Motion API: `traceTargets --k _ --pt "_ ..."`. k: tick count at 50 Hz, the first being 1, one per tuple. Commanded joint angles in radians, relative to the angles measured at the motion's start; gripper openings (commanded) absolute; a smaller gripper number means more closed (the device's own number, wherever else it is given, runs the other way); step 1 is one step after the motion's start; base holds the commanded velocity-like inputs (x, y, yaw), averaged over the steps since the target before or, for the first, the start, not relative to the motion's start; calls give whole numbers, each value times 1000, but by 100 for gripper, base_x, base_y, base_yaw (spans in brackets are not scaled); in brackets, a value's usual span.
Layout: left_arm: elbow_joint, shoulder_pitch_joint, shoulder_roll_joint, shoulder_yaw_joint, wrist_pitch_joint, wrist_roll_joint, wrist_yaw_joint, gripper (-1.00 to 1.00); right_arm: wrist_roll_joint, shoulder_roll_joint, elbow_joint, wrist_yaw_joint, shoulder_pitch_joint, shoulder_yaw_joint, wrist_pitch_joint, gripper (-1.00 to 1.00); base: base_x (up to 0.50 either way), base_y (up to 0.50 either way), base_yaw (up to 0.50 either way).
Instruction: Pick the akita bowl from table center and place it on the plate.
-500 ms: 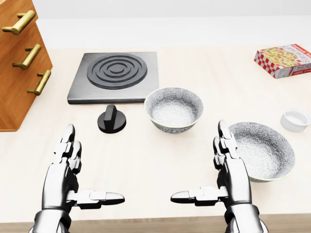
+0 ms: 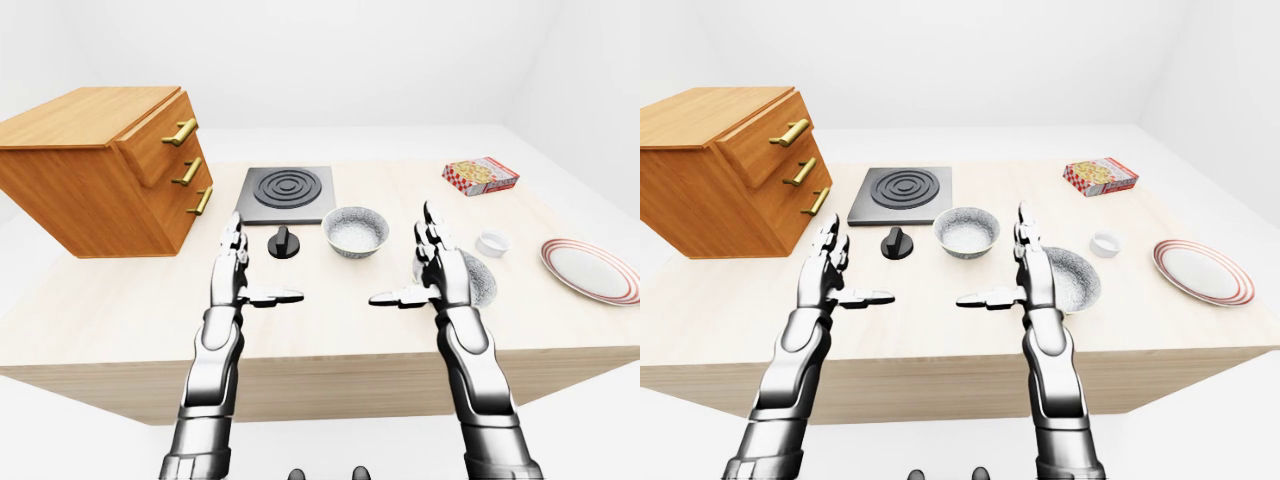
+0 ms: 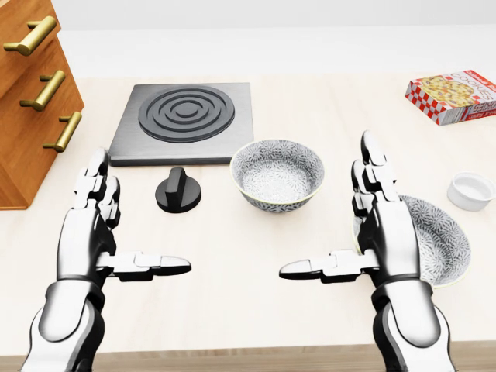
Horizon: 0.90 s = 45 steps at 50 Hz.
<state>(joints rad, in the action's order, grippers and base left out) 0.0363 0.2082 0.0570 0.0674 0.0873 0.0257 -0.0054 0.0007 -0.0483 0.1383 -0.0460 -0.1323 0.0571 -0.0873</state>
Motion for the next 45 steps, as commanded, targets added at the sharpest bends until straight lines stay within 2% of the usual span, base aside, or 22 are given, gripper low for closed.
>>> traceTargets --k 1,8,25,34,45 --pt "-47 97 17 9 0 -1 15 100 12 -13 90 -7 -76 15 0 100 0 0 0" --pt "-124 92 7 -6 0 -13 13 100 33 -14 108 -9 -72 18 0 100 0 -3 0" --pt "-163 147 9 -9 0 -20 18 100 76 -37 111 1 -118 44 0 100 -19 -50 0" --pt "-151 129 7 -8 0 -21 14 100 78 -32 116 -3 -102 39 0 100 -16 -50 0" --pt "-127 83 4 -10 0 -28 1 100 81 -10 92 -23 -56 13 0 100 3 -50 0"
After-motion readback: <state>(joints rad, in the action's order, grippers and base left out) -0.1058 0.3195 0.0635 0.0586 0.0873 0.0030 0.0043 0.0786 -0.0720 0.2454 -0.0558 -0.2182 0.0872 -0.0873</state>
